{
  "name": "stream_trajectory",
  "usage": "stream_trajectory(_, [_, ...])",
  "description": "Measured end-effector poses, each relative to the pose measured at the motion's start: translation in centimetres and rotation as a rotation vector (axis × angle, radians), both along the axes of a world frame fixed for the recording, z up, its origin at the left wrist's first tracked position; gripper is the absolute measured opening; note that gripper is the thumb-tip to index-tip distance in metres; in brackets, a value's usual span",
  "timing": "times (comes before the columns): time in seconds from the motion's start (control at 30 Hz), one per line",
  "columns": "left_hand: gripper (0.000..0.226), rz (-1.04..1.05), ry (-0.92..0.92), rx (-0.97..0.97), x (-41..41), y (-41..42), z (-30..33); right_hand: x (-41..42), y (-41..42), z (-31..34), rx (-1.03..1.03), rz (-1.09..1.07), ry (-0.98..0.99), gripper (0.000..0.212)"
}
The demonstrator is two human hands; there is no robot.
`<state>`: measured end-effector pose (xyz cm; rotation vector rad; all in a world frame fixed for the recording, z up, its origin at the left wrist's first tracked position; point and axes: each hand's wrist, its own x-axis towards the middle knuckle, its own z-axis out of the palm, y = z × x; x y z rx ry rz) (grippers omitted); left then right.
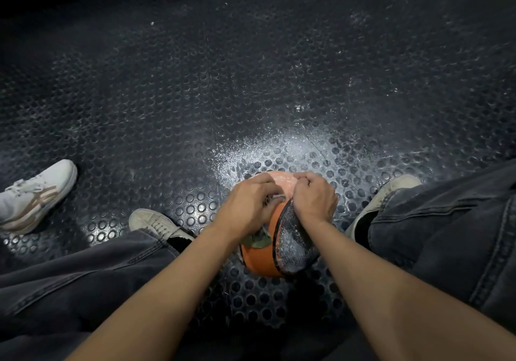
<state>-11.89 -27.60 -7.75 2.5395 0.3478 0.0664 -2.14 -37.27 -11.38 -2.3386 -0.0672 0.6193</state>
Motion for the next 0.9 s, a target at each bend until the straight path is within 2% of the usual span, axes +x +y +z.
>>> stream_trajectory(0.13, [0.018,-0.061,0.039,-0.002,-2.0,-0.1,0.5,0.1,0.1,0.0,0.018,0.057,0.0,0.034])
stream_trajectory(0.3, [0.016,0.104,0.024,0.042,1.3,-1.2,-0.1,0.2,0.5,-0.5,0.022,0.122,-0.034,0.034])
stream_trajectory(0.47, [0.016,-0.026,0.083,0.016,-2.3,-0.5,0.7,-0.2,0.9,-0.6,-0.012,0.151,-0.073,0.028])
stream_trajectory(0.63, [0.015,0.101,0.07,0.074,1.3,-0.7,0.1,-0.1,1.0,-0.4,-0.015,0.16,-0.087,0.03])
stream_trajectory(0.77, [0.025,-0.014,0.067,-0.005,-2.7,-0.5,0.8,0.3,0.6,-0.3,-0.019,0.187,-0.066,0.03])
stream_trajectory(0.9, [0.014,0.073,0.008,0.032,-0.8,-0.5,0.4,0.2,1.0,-0.4,-0.021,0.245,-0.097,0.028])
